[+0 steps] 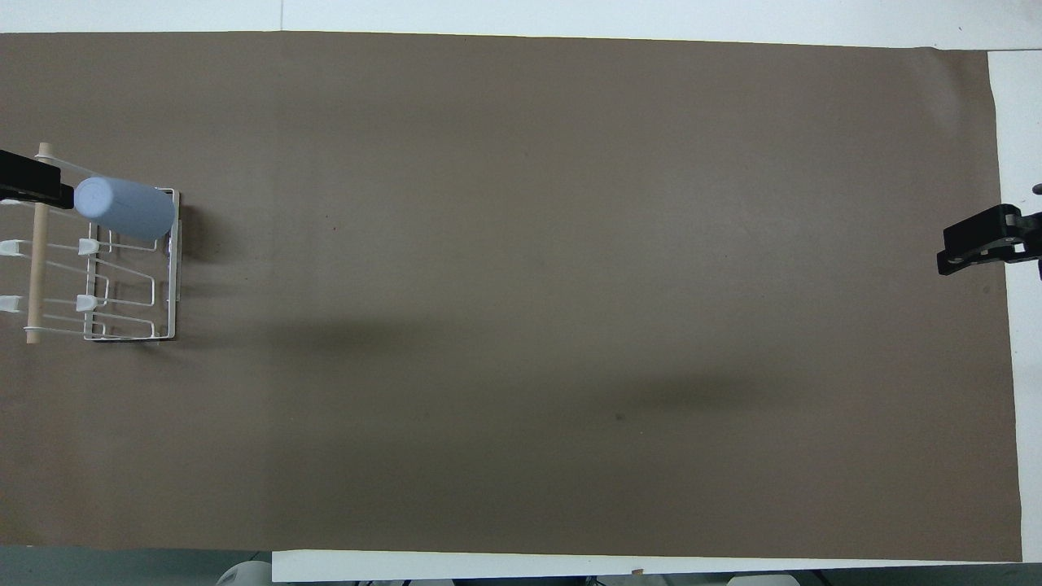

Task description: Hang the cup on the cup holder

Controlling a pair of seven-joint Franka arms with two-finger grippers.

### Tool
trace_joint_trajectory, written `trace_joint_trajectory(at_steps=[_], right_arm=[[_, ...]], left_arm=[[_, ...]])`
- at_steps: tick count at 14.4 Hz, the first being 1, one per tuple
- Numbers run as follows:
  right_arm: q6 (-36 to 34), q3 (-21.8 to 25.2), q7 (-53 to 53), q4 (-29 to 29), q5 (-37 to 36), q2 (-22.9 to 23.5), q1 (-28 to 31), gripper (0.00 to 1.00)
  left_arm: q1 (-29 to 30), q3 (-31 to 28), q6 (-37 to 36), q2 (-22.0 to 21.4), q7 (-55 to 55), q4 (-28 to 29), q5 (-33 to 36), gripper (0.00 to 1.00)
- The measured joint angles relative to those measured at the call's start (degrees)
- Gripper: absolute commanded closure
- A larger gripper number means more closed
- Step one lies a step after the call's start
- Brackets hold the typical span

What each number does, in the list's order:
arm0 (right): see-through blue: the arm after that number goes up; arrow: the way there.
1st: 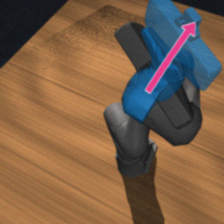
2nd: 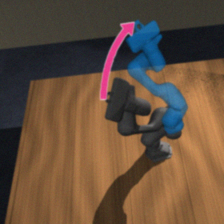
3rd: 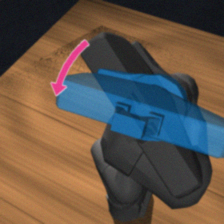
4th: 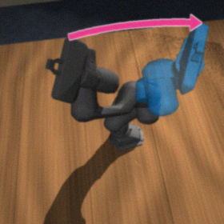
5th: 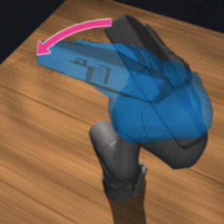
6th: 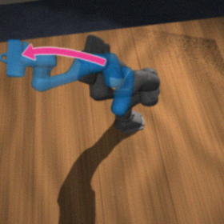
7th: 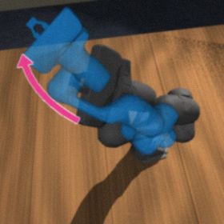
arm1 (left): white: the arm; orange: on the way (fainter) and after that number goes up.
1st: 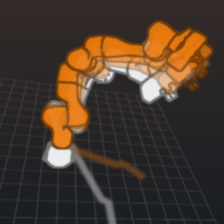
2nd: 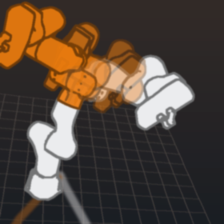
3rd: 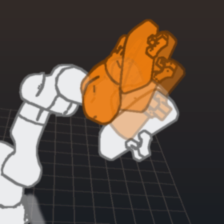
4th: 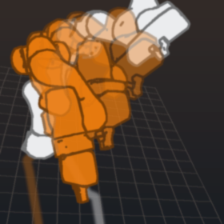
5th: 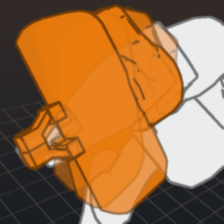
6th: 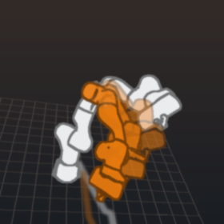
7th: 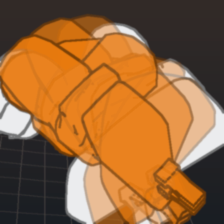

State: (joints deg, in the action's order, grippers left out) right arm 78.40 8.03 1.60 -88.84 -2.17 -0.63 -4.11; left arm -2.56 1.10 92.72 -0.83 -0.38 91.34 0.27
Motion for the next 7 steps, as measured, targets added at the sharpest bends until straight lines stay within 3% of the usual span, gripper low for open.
trace_joint_trajectory(at_steps=[7], right_arm=[[0.0, 0.0, 0.0, 0.0, 0.0, 0.0, 0.0, 0.01]], left_arm=[[0.0, 0.2, -0.7, -0.4, -0.3, 0.6, 1.0, 0.00]])
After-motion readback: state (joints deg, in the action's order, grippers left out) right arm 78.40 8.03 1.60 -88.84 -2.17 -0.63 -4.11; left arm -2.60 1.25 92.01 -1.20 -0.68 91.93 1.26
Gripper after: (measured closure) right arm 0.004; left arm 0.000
